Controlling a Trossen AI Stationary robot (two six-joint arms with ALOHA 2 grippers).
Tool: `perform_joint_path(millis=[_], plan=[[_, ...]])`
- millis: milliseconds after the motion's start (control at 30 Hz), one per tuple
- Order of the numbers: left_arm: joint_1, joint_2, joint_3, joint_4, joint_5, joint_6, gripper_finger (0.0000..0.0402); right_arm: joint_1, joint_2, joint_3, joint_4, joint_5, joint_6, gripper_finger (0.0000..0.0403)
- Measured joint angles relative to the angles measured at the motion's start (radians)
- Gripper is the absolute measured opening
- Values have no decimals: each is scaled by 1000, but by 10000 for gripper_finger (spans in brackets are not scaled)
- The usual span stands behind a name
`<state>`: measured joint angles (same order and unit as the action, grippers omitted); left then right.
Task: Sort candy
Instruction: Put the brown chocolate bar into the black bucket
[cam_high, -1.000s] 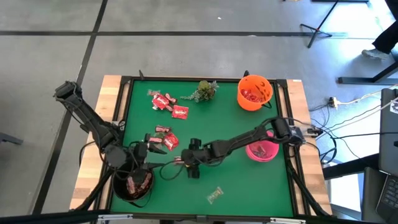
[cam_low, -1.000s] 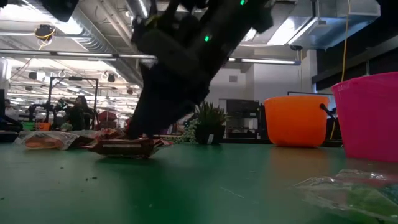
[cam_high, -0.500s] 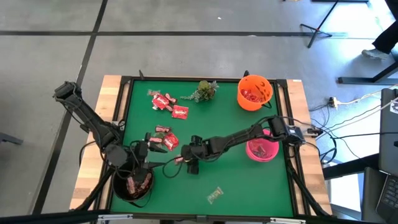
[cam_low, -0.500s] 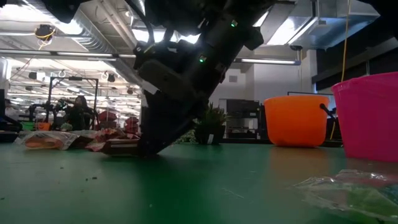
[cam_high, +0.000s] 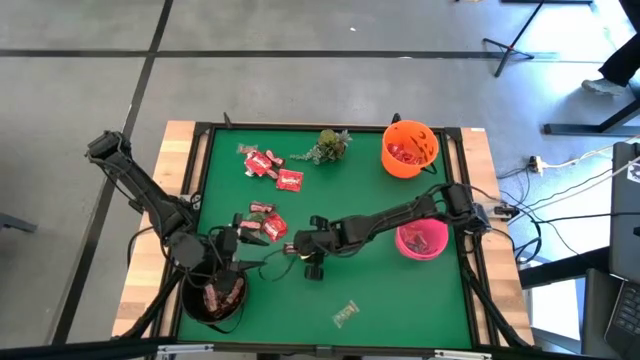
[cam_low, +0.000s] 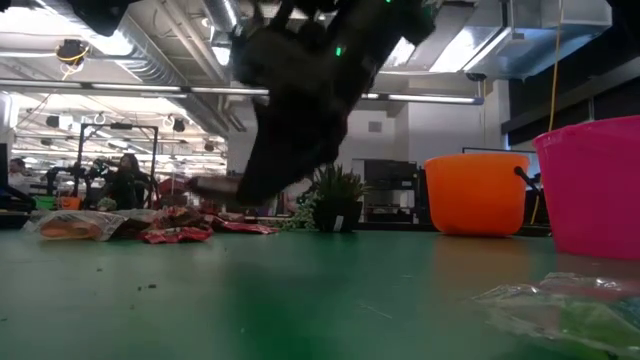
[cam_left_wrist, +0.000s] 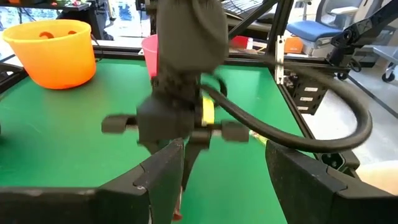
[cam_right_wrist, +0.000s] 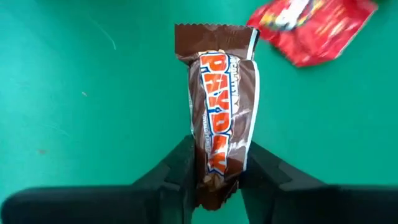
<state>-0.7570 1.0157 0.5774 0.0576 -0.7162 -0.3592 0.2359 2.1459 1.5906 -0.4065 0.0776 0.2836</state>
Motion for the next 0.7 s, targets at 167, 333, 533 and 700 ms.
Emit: perform_joint_path(millis=[167,333,533,700], plan=[[0,0,0,-1,2,2,220,0,-79,0,-7,1,0,98],[0,0,0,0,3,2,220,4,-147,0,-14,0,0,81],[0,22,0,113,-7,66,220,34,-196,1,-9,11,-1,87],[10,92,0,242,17,192,220,60,-208,1,-14,36,-3,88]])
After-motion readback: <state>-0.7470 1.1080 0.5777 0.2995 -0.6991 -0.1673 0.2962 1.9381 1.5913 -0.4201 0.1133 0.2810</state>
